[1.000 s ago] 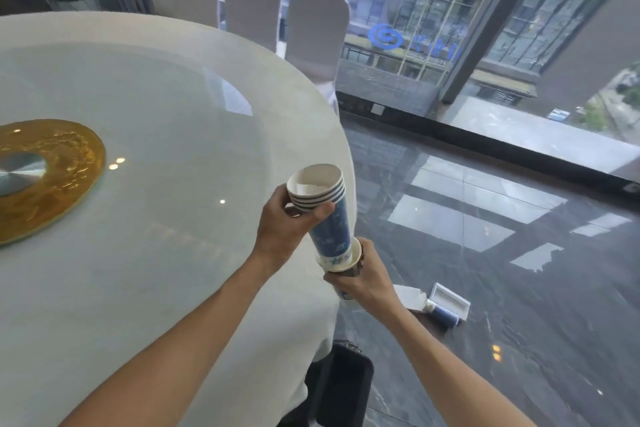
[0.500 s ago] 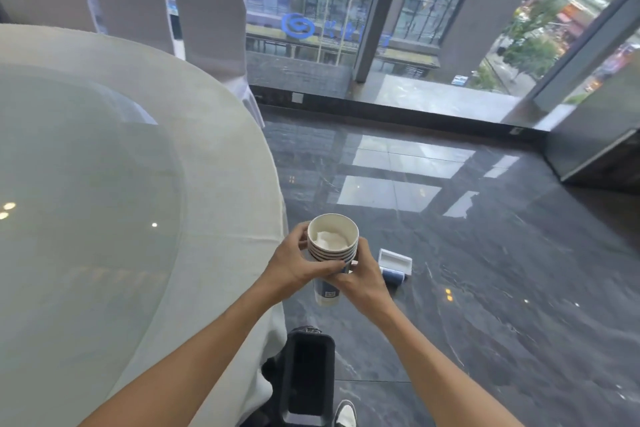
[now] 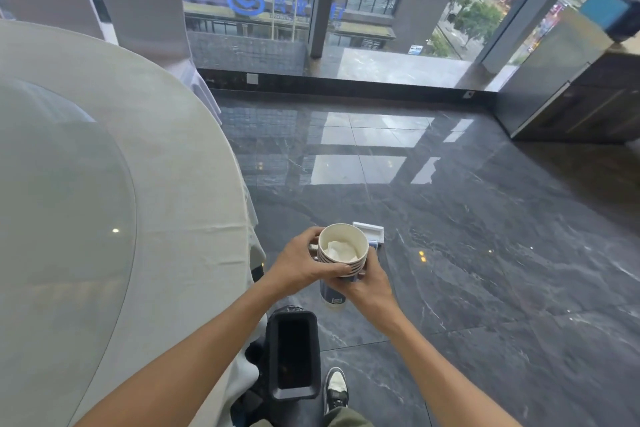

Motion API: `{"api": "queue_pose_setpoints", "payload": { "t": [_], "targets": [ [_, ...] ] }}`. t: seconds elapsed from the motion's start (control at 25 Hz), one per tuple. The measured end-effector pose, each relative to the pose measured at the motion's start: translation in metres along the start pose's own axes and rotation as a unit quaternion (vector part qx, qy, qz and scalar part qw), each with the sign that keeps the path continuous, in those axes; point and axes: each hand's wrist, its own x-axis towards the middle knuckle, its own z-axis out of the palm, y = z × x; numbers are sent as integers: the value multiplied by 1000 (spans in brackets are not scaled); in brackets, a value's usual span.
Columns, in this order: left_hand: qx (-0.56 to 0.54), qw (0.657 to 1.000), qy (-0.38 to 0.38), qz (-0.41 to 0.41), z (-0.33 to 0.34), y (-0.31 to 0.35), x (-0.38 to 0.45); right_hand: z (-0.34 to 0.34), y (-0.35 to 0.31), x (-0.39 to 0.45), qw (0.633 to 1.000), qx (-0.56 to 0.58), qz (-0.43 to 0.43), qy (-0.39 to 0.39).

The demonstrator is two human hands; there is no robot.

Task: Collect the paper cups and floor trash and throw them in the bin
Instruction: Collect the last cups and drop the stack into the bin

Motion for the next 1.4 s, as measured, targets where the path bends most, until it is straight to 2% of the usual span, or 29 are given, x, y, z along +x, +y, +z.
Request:
{"api": "queue_pose_setpoints", "payload": {
  "t": [0.16,0.32,0.48,0.64,0.84,0.96,1.08,1.4],
  "targets": [
    [-29,999,-25,-19,16,-6,-6,-7,12,-11,999,-25,13,21],
    [-87,991,7,-106,18,-19,-8,-6,22,-11,995,-95,42,-7],
    [-79,981,63,-163,29,-53,-14,-2,42,3,987,-126,46,-86],
    [-110,964,118,-210,54,-87,-22,-6,64,24,967,-152,32,-201],
    [-168,921,227,-268,107,-122,-38,-22,90,39,918,-142,120,-351],
    [-194,888,289,-300,149,-148,-53,-20,135,44,912,-181,118,-349],
    [-209,864,315,-333,183,-182,-65,-11,181,44,904,-228,91,-350],
    [-147,851,324,-386,201,-329,-52,76,321,52,899,-298,154,-282]
  ]
}}
